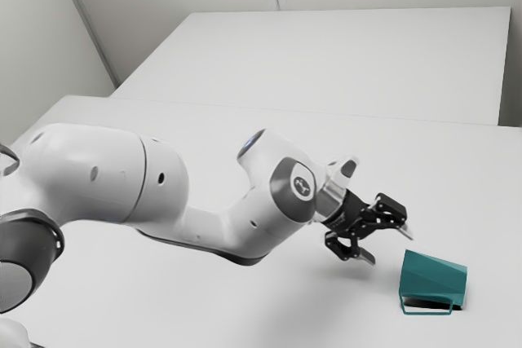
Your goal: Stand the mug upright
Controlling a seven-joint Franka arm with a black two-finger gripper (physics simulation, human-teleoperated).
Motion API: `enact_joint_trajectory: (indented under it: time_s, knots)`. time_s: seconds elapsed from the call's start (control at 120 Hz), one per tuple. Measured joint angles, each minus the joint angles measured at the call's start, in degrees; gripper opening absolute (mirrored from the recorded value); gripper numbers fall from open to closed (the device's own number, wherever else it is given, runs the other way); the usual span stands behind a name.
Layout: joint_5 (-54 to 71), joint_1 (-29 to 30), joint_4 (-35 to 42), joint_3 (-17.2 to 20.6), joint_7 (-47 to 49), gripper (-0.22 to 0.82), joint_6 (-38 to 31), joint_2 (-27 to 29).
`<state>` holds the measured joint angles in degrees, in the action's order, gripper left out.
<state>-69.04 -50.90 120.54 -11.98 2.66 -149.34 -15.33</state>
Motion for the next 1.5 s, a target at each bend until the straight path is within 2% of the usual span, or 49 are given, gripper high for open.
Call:
enact_joint_trajectory:
  time_s: [0.392, 0.508, 0.692, 0.875, 1.008, 1.183, 1.5]
  knots:
    - [-4.0, -1.8, -4.0, 0.6, -1.8, 0.6, 4.2, -3.2]
    - [-5.4, -2.7, -5.1, 0.6, -2.7, 0.56, 4.7, -3.7]
    - [-5.9, -3.3, -6.4, 0.6, -3.8, 0.42, 5.0, -3.9]
    - [-5.7, -3.4, -7.3, 0.6, -4.9, 0.09, 5.2, -3.8]
    - [-5.1, -3.5, -7.8, 0.6, -5.5, -0.06, 5.2, -3.7]
    - [-4.1, -3.8, -8.3, 0.6, -5.8, -0.14, 5.3, -3.7]
    - [4.5, -4.0, -8.9, 0.5, -3.5, -0.17, 5.3, -3.1]
